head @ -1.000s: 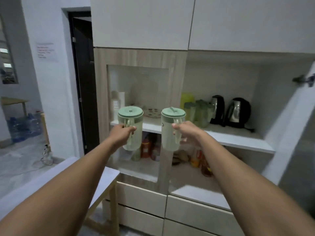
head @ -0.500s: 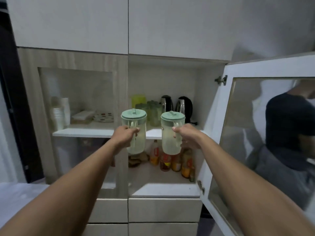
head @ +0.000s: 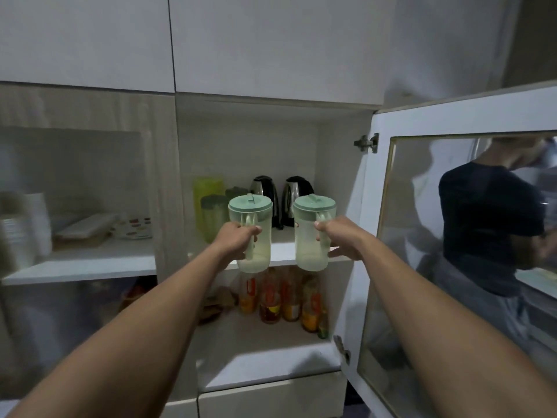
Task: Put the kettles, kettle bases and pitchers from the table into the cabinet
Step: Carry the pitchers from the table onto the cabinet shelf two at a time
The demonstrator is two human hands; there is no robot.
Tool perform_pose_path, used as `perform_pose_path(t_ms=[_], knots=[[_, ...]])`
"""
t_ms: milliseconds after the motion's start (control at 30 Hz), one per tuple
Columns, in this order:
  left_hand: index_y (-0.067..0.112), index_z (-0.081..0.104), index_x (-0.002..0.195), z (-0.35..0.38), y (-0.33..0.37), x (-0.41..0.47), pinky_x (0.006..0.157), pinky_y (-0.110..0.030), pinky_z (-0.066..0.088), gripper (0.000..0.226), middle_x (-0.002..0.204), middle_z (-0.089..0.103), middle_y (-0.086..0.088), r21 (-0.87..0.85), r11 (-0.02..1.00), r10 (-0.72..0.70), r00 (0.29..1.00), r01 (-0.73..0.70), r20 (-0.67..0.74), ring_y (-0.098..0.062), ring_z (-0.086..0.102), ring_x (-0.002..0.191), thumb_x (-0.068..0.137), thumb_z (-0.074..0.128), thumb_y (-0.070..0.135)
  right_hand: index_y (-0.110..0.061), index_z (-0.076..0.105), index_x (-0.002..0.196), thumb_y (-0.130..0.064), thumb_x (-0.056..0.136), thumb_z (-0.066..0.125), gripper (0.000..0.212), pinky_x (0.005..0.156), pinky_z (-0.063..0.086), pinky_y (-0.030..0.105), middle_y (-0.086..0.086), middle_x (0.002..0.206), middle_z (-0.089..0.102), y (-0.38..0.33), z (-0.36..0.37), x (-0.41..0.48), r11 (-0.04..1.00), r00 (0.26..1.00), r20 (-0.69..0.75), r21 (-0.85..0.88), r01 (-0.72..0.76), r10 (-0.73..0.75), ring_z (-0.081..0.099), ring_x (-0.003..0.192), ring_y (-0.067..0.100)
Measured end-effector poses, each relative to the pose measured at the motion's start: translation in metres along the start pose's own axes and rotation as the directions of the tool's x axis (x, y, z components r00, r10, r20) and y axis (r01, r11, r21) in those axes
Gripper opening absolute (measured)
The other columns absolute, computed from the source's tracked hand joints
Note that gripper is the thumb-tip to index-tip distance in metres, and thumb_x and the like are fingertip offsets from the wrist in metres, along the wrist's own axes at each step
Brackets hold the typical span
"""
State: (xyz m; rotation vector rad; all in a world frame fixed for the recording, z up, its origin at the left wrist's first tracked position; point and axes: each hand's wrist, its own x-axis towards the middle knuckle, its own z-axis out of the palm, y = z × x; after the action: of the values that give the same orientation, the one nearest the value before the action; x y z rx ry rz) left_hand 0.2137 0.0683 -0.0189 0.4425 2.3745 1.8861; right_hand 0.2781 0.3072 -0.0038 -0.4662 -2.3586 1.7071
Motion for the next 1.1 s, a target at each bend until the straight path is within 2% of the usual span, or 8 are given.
perform_pose_path(t_ms=[167, 433, 533, 667, 767, 833, 1000, 1100], knots=[[0.004, 0.064, 0.101, 0.019, -0.01, 0.054, 0.095, -0.054, 0.054, 0.025, 0.111, 0.067, -0.021, 0.004, 1.0, -0.022, 0.999, 0.021, 0.048, -0.038, 0.066, 0.105, 0.093, 0.064, 0.028, -0.009, 0.052, 0.133, -0.03, 0.1, 0.058, 0.04, 0.097, 0.053, 0.052, 0.011, 0.118, 0.064, 0.002, 0.001, 0.045, 1.0, 0.999, -0.048, 0.003, -0.009, 0.01, 0.063, 0.109, 0.029], [0.006, 0.063, 0.105, 0.05, -0.021, 0.148, 0.092, -0.054, 0.056, 0.027, 0.113, 0.068, -0.019, -0.005, 1.0, -0.013, 0.999, 0.013, 0.035, -0.037, 0.067, 0.104, 0.092, 0.065, 0.03, -0.006, 0.051, 0.137, -0.031, 0.099, 0.058, 0.046, 0.08, 0.053, 0.043, 0.014, 0.127, 0.061, 0.016, -0.007, 0.138, 0.998, 0.995, -0.09, -0.044, -0.045, 0.041, 0.061, 0.114, 0.032], [0.008, 0.062, 0.107, 0.068, -0.03, 0.185, 0.093, -0.05, 0.056, 0.024, 0.111, 0.068, -0.015, -0.011, 1.0, -0.027, 0.999, 0.027, 0.022, -0.032, 0.066, 0.102, 0.094, 0.064, 0.029, -0.008, 0.053, 0.134, -0.029, 0.099, 0.057, 0.04, 0.082, 0.051, 0.044, 0.013, 0.127, 0.06, 0.022, -0.012, 0.18, 0.996, 0.994, -0.102, -0.07, -0.052, 0.044, 0.06, 0.116, 0.033], [0.005, 0.063, 0.11, 0.091, -0.043, 0.239, 0.085, -0.039, 0.051, 0.026, 0.106, 0.064, -0.016, 0.018, 0.999, -0.05, 0.999, 0.05, 0.002, -0.028, 0.06, 0.091, 0.096, 0.061, 0.026, -0.008, 0.059, 0.121, -0.028, 0.099, 0.057, 0.03, 0.075, 0.05, 0.039, 0.013, 0.117, 0.063, 0.028, -0.017, 0.243, 0.996, 0.995, -0.095, -0.077, -0.042, 0.035, 0.062, 0.105, 0.031], [0.006, 0.062, 0.115, 0.104, -0.05, 0.274, 0.097, -0.045, 0.052, 0.035, 0.11, 0.064, -0.013, 0.013, 0.997, -0.081, 0.996, 0.081, -0.031, -0.031, 0.061, 0.1, 0.093, 0.063, 0.032, -0.01, 0.063, 0.105, -0.029, 0.098, 0.058, 0.021, 0.071, 0.05, 0.036, 0.014, 0.106, 0.067, 0.032, -0.018, 0.285, 0.995, 0.995, -0.094, -0.093, -0.034, 0.025, 0.063, 0.093, 0.03], [0.006, 0.063, 0.115, 0.112, -0.057, 0.297, 0.095, -0.047, 0.053, 0.042, 0.109, 0.066, -0.013, 0.024, 0.994, -0.101, 0.993, 0.103, -0.065, -0.032, 0.063, 0.101, 0.088, 0.065, 0.038, -0.014, 0.062, 0.093, -0.029, 0.098, 0.058, 0.016, 0.073, 0.05, 0.037, 0.012, 0.099, 0.067, 0.037, -0.017, 0.306, 0.995, 0.996, -0.081, -0.097, -0.035, 0.027, 0.064, 0.089, 0.028], [0.008, 0.065, 0.109, 0.13, -0.07, 0.343, 0.09, -0.041, 0.054, 0.034, 0.104, 0.068, -0.013, 0.08, 0.988, -0.121, 0.985, 0.131, -0.126, -0.036, 0.064, 0.1, 0.09, 0.066, 0.036, -0.015, 0.065, 0.101, -0.034, 0.093, 0.058, 0.022, 0.081, 0.057, 0.04, 0.01, 0.104, 0.072, 0.049, -0.018, 0.351, 0.996, 0.998, -0.044, -0.072, -0.049, 0.046, 0.07, 0.097, 0.029], [0.003, 0.071, 0.108, 0.134, -0.071, 0.359, 0.083, -0.037, 0.052, 0.036, 0.106, 0.071, -0.02, 0.083, 0.987, -0.121, 0.979, 0.136, -0.163, -0.039, 0.065, 0.102, 0.089, 0.068, 0.033, -0.009, 0.069, 0.1, -0.033, 0.083, 0.057, 0.032, 0.072, 0.055, 0.037, 0.014, 0.098, 0.074, 0.048, -0.019, 0.365, 0.996, 0.998, -0.036, -0.074, -0.05, 0.048, 0.072, 0.091, 0.03]])
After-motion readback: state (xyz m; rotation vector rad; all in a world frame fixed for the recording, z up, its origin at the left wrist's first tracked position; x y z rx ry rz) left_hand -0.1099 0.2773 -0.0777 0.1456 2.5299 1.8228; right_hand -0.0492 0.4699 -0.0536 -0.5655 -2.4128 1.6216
